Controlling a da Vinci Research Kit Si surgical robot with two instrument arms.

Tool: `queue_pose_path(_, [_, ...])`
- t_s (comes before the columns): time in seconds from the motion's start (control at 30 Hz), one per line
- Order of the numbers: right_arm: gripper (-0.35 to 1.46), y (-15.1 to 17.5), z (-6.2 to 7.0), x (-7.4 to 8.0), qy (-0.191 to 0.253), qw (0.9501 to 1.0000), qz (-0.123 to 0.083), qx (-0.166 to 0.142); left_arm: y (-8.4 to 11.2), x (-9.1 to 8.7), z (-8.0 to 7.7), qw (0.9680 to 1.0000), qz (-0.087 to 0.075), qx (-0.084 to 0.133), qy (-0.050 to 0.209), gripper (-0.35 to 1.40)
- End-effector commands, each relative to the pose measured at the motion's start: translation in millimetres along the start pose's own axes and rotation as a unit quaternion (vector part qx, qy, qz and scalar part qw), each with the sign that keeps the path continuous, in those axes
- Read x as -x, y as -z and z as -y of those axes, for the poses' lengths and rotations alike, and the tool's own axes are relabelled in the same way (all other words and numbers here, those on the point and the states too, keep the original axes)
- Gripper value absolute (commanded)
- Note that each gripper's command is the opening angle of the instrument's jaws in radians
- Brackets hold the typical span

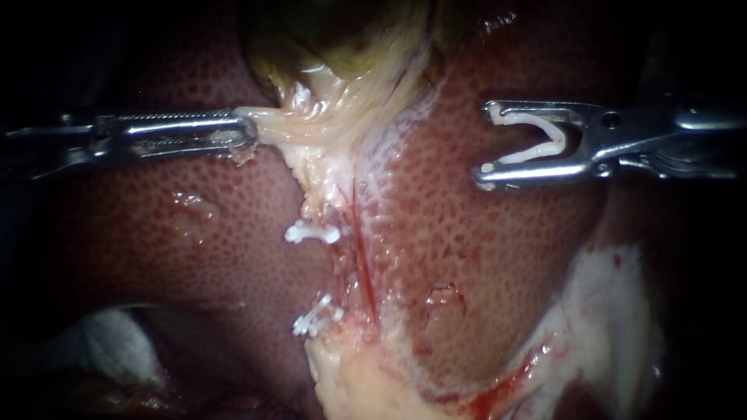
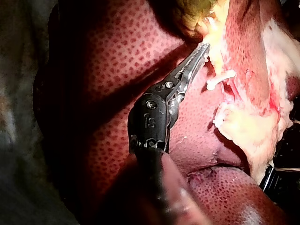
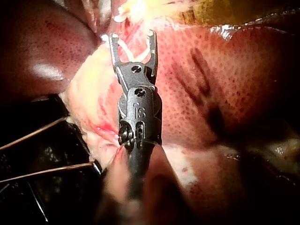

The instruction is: Clipping first clip right tube

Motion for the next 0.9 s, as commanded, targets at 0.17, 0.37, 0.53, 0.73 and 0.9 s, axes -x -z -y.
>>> queue_pose_path(0.17, [0.49,-1.5,0.8,1.9,-0.031,0.9994,-0.004,-0.013,0.0,0.0,0.0,1.0000,0.000,0.000,0.000,-0.35])
queue_pose_path(0.37, [0.48,-4.6,1.6,4.9,-0.051,0.9982,0.017,-0.027,0.2,-0.1,0.1,1.0000,0.000,-0.002,0.001,-0.35])
queue_pose_path(0.53, [0.48,-8.3,2.4,8.3,-0.069,0.9962,0.036,-0.040,0.2,-0.1,0.1,1.0000,0.000,-0.002,0.001,-0.35])
queue_pose_path(0.73, [0.48,-12.3,2.8,12.1,-0.089,0.9936,0.046,-0.051,0.4,-0.2,0.5,1.0000,-0.001,-0.005,0.002,-0.35])
queue_pose_path(0.9, [0.48,-15.2,2.9,14.6,-0.097,0.9918,0.062,-0.054,0.6,-0.3,0.9,1.0000,-0.001,-0.007,0.003,-0.35])
